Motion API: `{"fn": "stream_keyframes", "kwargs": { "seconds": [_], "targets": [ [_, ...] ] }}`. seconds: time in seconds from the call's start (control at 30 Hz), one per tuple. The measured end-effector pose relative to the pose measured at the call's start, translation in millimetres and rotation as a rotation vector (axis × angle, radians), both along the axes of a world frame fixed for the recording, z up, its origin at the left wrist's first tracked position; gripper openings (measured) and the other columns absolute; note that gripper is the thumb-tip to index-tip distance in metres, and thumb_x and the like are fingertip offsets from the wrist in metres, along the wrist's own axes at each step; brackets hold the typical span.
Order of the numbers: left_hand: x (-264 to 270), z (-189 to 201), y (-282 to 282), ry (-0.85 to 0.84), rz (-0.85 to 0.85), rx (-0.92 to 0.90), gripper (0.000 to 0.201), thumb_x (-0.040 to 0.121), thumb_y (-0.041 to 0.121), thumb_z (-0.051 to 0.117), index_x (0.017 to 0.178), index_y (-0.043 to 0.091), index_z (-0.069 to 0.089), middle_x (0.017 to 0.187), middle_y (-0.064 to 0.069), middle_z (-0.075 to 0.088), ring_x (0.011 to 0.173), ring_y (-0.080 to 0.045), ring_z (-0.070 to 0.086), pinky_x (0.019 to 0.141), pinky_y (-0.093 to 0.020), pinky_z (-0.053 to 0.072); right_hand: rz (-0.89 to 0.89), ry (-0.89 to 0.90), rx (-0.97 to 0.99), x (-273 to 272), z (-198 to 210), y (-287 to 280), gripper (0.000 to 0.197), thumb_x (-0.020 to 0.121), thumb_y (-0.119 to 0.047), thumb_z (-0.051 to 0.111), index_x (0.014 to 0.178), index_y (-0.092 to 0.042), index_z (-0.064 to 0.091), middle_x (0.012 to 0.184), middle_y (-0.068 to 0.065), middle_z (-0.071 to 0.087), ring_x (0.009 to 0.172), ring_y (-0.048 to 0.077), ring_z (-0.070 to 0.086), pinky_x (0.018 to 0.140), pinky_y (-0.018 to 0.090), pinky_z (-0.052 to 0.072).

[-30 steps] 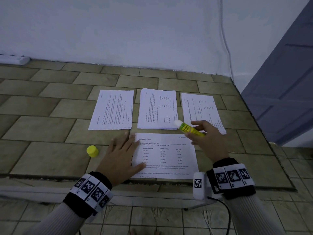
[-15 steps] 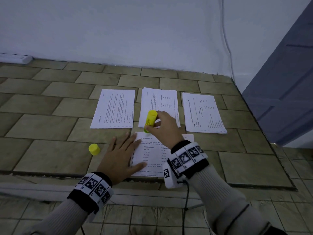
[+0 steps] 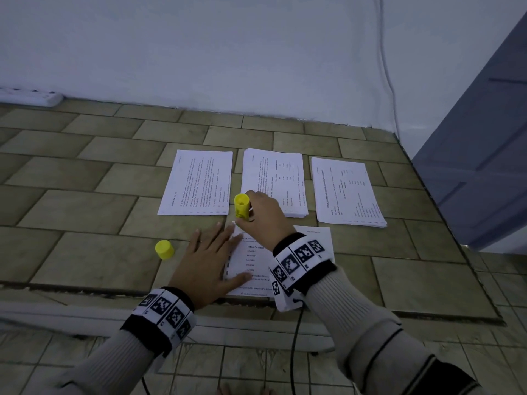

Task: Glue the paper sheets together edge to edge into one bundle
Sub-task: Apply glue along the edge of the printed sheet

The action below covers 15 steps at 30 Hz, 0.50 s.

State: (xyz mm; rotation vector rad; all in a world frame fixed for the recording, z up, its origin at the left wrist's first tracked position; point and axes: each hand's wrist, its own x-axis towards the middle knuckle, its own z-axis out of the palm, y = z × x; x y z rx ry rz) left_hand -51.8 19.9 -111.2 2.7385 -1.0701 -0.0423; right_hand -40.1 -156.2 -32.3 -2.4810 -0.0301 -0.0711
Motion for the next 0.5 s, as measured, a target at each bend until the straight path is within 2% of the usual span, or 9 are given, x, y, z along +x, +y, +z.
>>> {"fn": "stream_keyframes", "kwargs": {
  "seconds": [0.2,0.37,0.5],
  "targets": [
    [0.7,-0.1,0.4,-0.003,0.003,0.007,0.094,0.081,0.086,0.015,0.153,0.026,0.026,0.162,0.005,0.011,0.150,-0.016,0.002,0.118,-0.047,-0.007,-0.059,0.009,-0.006,-9.6,-0.1,-19.9,0.028,0.084,-0.019,0.068,0.105,-0.005,0.054,0.106,0.013,0.058,0.096,0.028,0.058,0.083,0.040,0.048],
    [0.0,0.6,0.5,0.000,0.010,0.002,0.092,0.082,0.085,0.019,0.152,0.026,0.027,0.162,0.005,0.011,0.150,-0.015,0.002,0.119,-0.047,-0.005,-0.149,0.004,0.041,-28.4,-3.0,-55.1,0.022,0.081,-0.018,0.070,0.089,-0.014,0.050,0.096,0.011,0.060,0.087,0.025,0.059,0.081,0.042,0.052],
    [-0.7,0.6,-0.1,0.005,0.013,0.001,0.092,0.082,0.084,0.020,0.153,0.026,0.025,0.162,0.006,0.010,0.150,-0.014,0.000,0.120,-0.048,-0.005,-0.218,-0.061,0.073,-48.9,-2.3,-84.4,0.015,0.081,-0.011,0.066,0.078,-0.003,0.054,0.080,0.013,0.061,0.076,0.027,0.061,0.075,0.044,0.054]
  ]
}}
